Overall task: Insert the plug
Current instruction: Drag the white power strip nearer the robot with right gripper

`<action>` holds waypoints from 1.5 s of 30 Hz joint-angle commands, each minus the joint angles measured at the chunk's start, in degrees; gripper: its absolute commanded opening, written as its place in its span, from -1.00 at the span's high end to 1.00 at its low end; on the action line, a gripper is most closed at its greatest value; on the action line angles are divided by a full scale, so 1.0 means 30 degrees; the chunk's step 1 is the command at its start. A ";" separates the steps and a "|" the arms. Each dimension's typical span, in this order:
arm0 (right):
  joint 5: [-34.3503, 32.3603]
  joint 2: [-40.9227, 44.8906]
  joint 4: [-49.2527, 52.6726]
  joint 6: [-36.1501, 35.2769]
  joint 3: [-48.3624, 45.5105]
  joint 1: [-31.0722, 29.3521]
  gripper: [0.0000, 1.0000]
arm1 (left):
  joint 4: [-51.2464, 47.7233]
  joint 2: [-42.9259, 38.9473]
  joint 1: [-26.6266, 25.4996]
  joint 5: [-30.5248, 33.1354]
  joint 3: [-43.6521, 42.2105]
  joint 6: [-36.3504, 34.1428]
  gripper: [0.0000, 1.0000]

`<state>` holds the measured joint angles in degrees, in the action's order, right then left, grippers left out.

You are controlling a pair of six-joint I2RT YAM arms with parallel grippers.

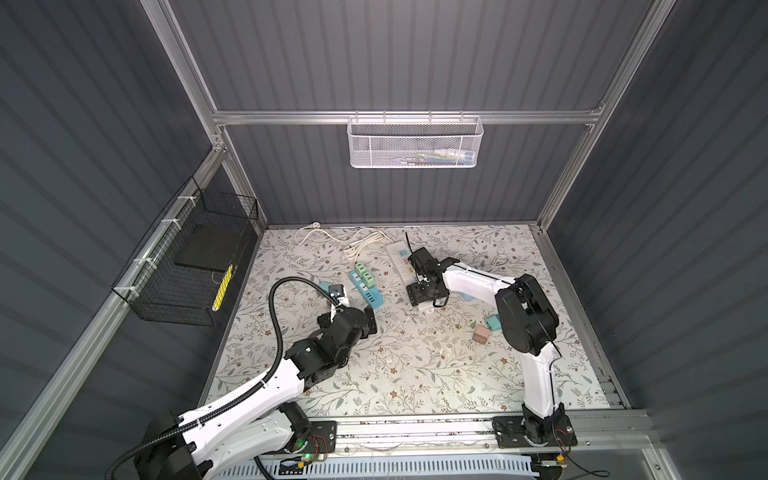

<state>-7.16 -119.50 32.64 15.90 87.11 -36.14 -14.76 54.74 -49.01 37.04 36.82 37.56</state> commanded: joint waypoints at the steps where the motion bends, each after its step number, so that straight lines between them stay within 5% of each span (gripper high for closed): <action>1: -0.0796 0.1150 -0.0916 0.1110 -0.0758 -0.0307 -0.65 | 0.0839 -0.0114 0.0121 -0.0156 -0.0174 0.0305 -1.00; 17: -0.1473 0.4777 -0.1020 0.3793 -0.5994 -0.2672 -0.64 | 0.1368 -0.0259 0.0129 -0.1221 -0.0785 0.0632 -1.00; 29: -0.2242 0.7677 0.0004 0.8220 -0.9766 -0.4886 -0.65 | 0.1636 -0.1188 0.0131 -0.1471 -0.1852 0.0509 -1.00; 38: -0.2804 0.8560 0.1485 1.1846 -1.0477 -0.6934 -0.72 | 0.0942 -0.2422 0.0123 -0.1730 -0.2383 0.0941 -1.00; 45: -0.2122 0.8864 0.1662 1.1908 -1.0259 -0.7465 -0.91 | 0.0143 -0.2473 0.0108 -0.2083 -0.1999 0.0711 -1.00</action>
<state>-13.54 -94.48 35.11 50.17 56.25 -58.52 -11.99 47.59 -49.01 31.77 30.26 39.70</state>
